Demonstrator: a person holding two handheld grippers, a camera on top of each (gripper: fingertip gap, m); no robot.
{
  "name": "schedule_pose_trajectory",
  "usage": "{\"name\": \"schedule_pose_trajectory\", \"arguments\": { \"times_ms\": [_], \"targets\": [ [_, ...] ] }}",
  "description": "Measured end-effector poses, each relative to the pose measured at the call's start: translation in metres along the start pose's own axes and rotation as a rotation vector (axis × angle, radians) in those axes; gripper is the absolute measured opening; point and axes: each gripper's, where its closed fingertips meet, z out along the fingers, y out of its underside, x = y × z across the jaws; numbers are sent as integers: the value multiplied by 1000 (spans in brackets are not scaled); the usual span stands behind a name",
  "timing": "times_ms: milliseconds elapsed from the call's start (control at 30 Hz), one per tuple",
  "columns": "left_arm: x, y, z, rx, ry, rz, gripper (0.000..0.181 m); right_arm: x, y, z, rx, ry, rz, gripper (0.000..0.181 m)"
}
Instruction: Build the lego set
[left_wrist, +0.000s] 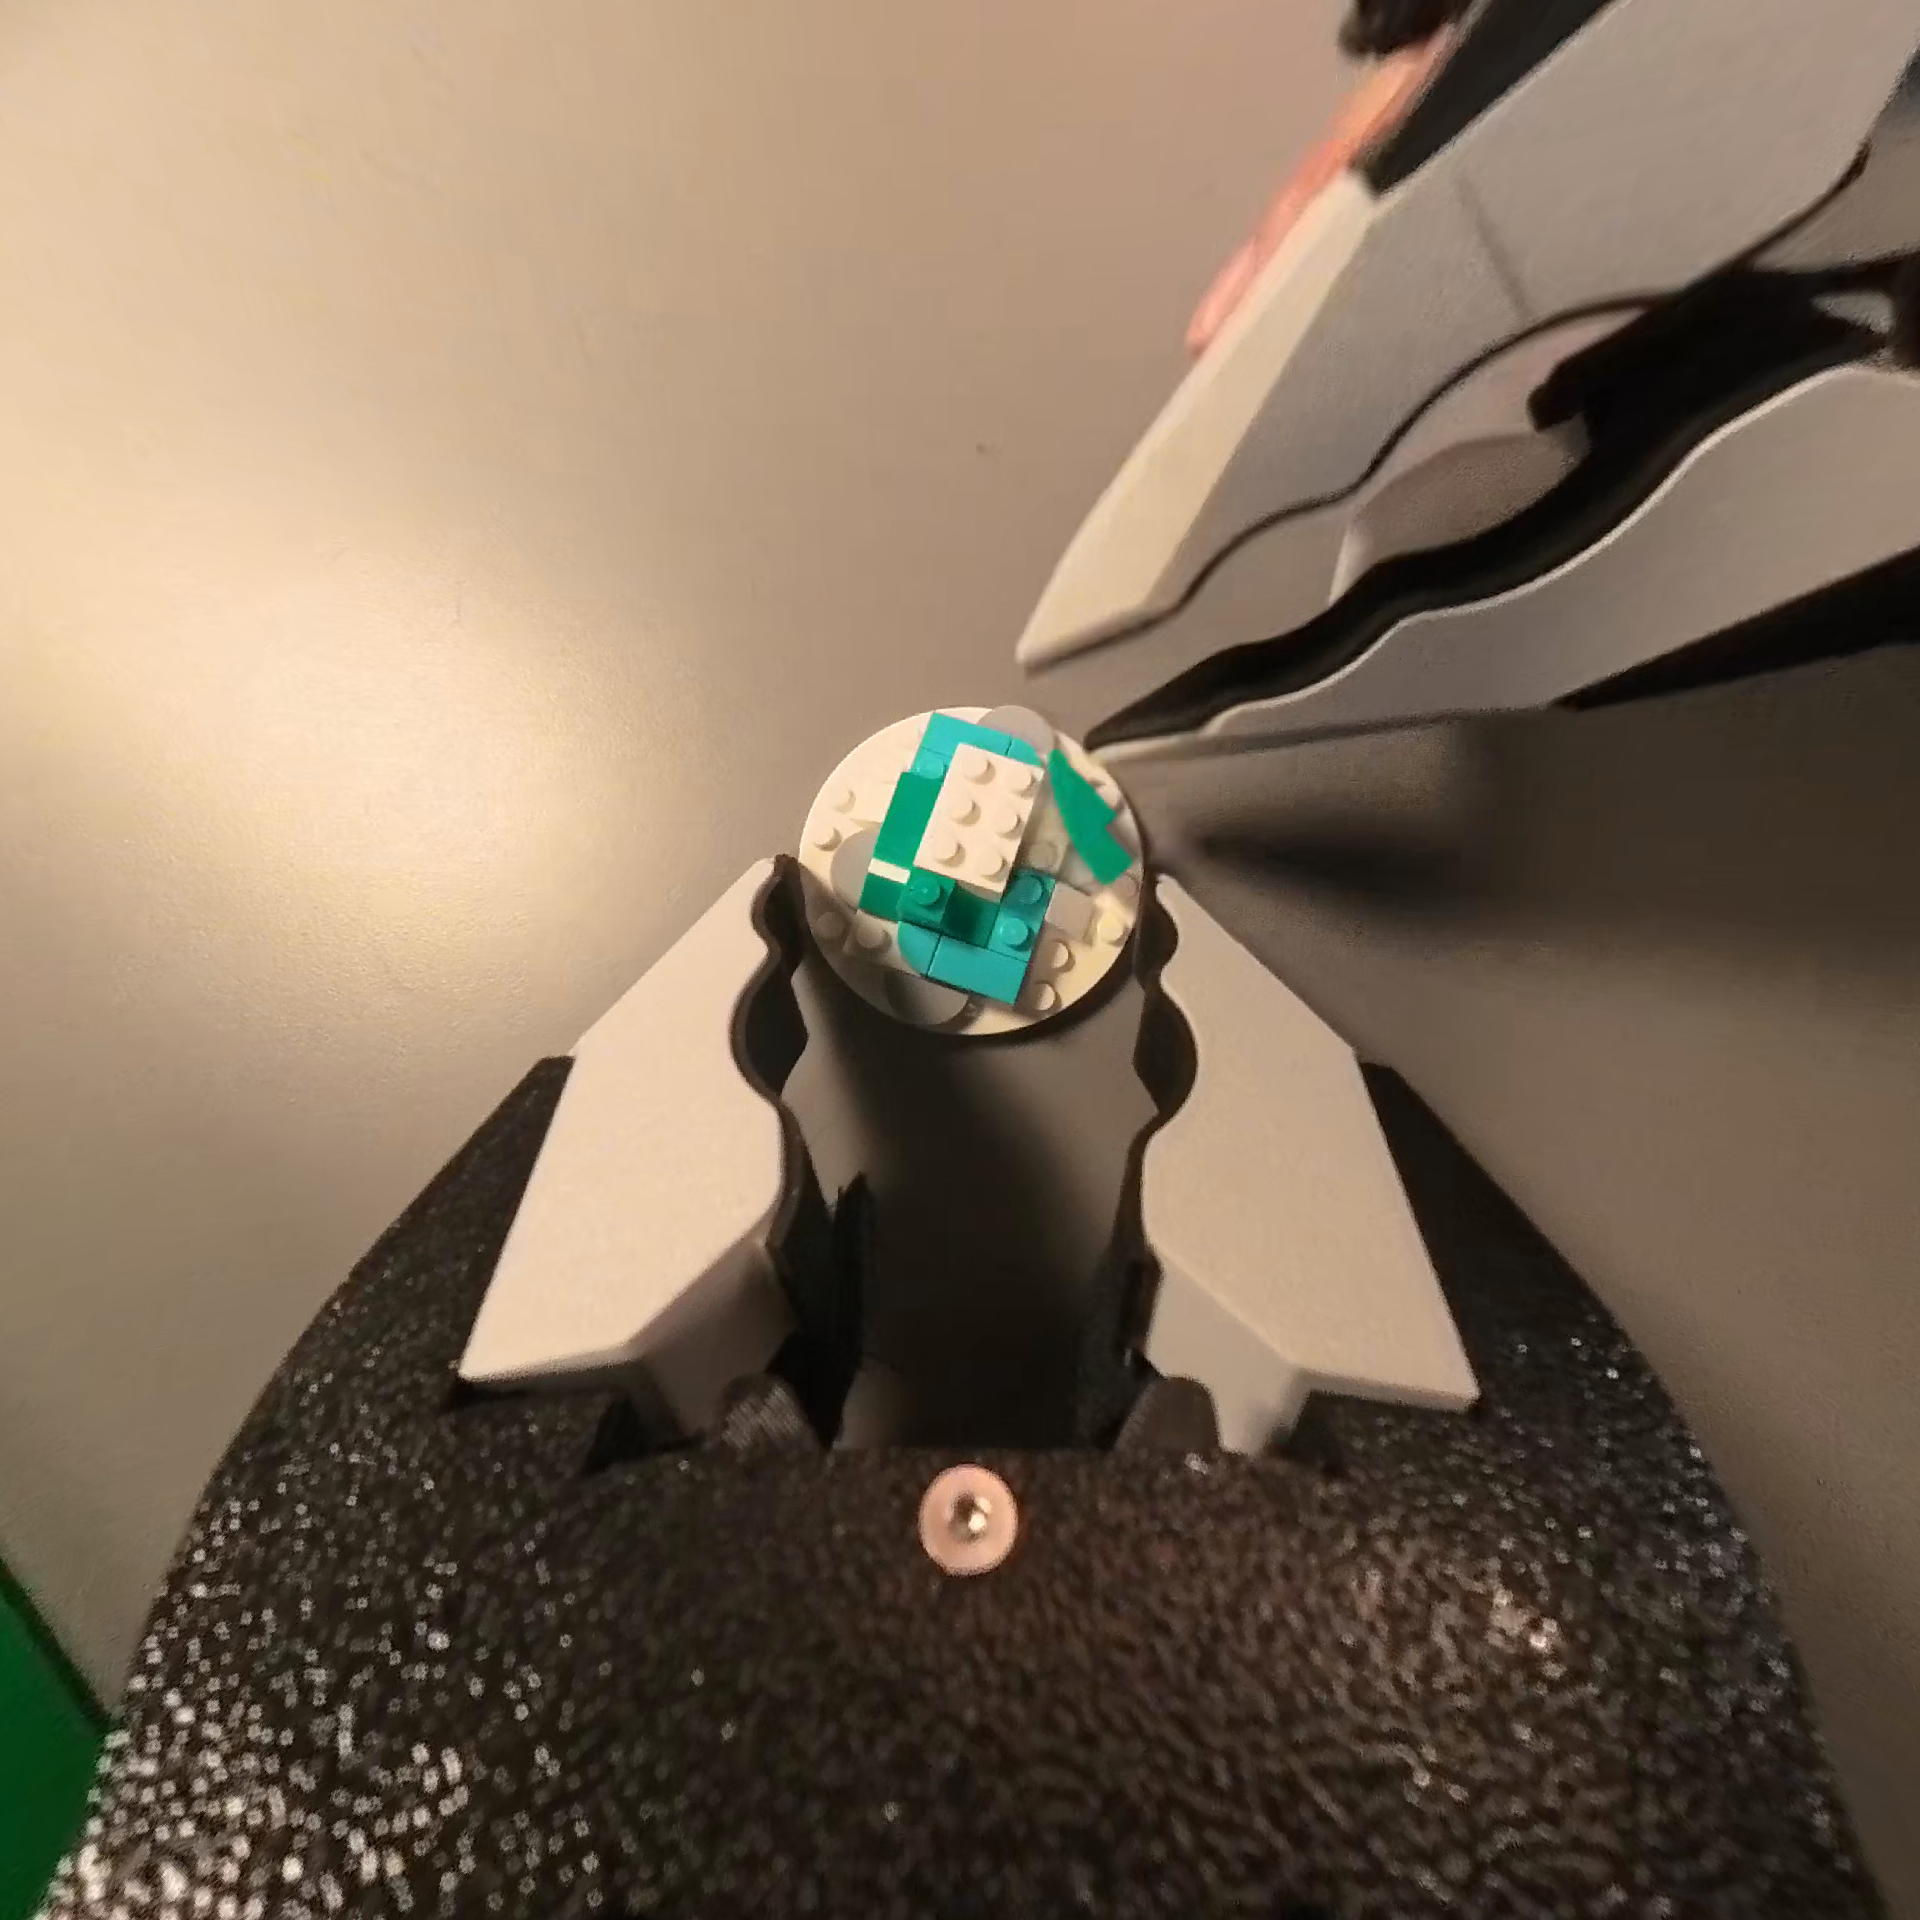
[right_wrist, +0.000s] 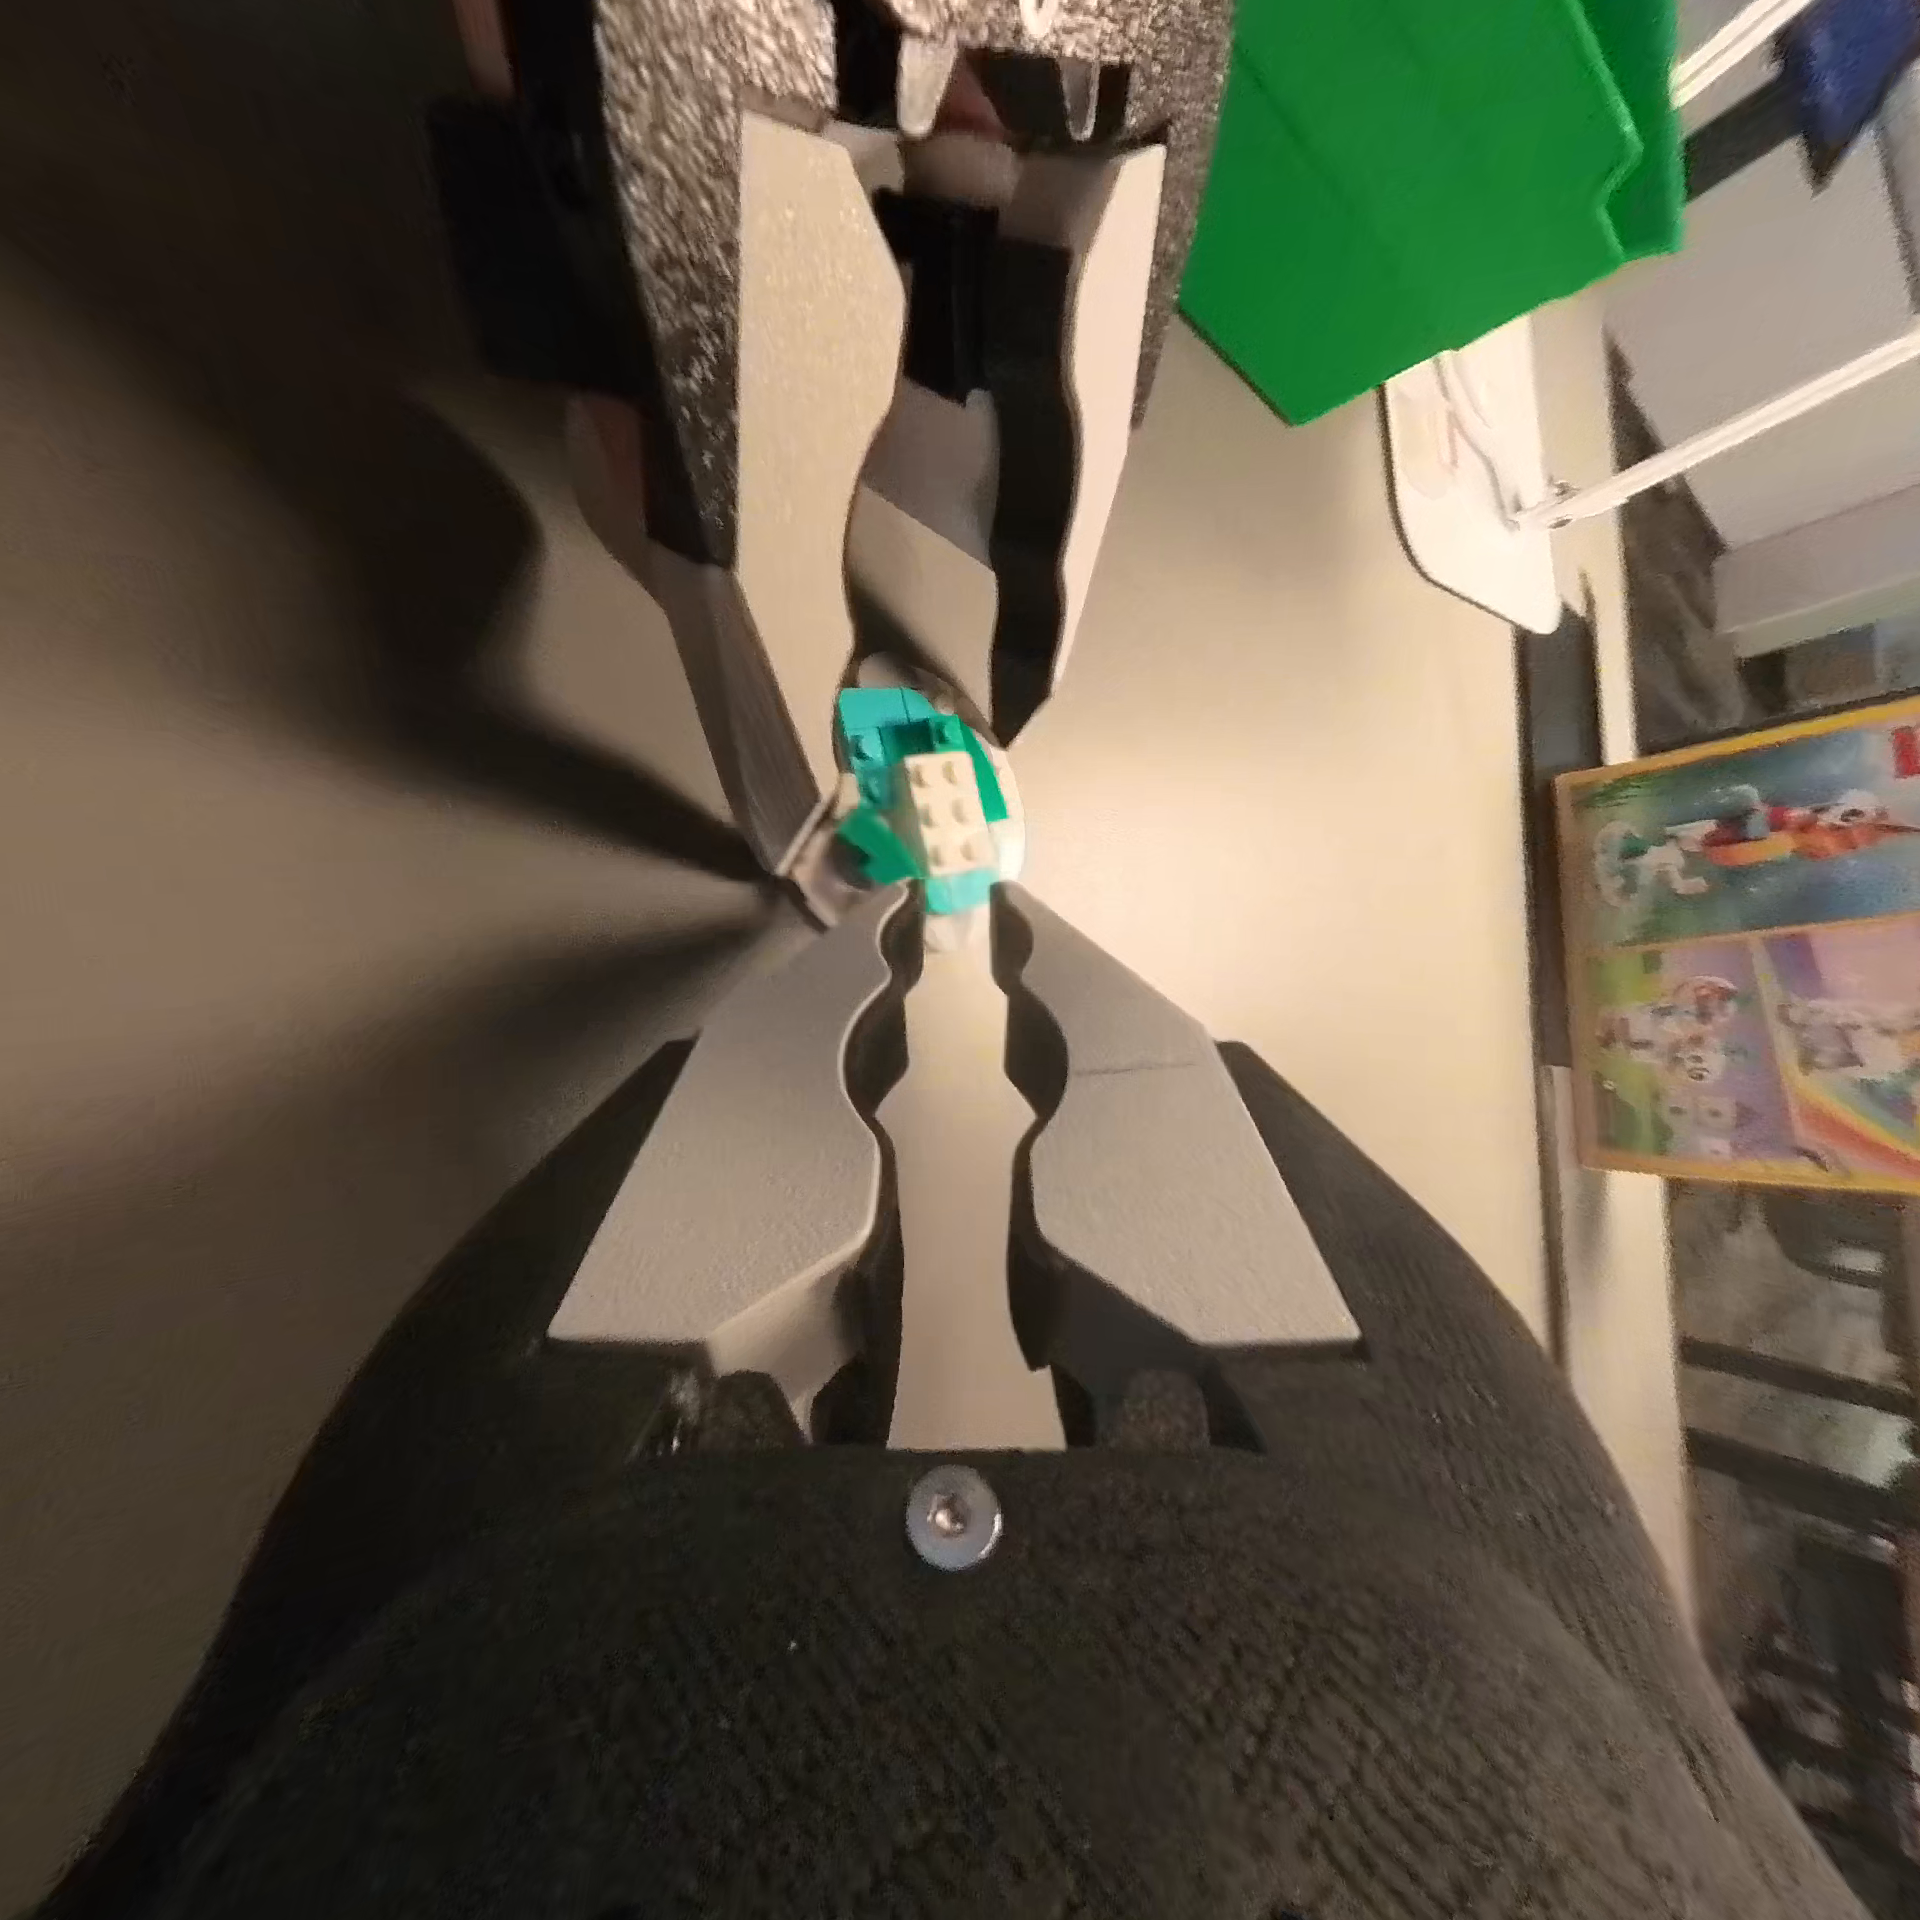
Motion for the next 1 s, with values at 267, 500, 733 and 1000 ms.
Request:
{"name": "schedule_pose_trajectory", "arguments": {
  "times_ms": [267,500,733,1000],
  "targets": [
    [0,-1,-1,11,25,-25,62,-5,9,-6,99,31,-157,32],
    [1,1,-1,-1,29,24,62,-19,-5,-7,189,-83,-221,24],
    [6,2,-2,-2,59,57,62,-22,-5,-1,188,-251,-299,19],
    [6,1,-1,3,45,30,62,-15,-6,2,127,-146,-336,2]
  ]
}}
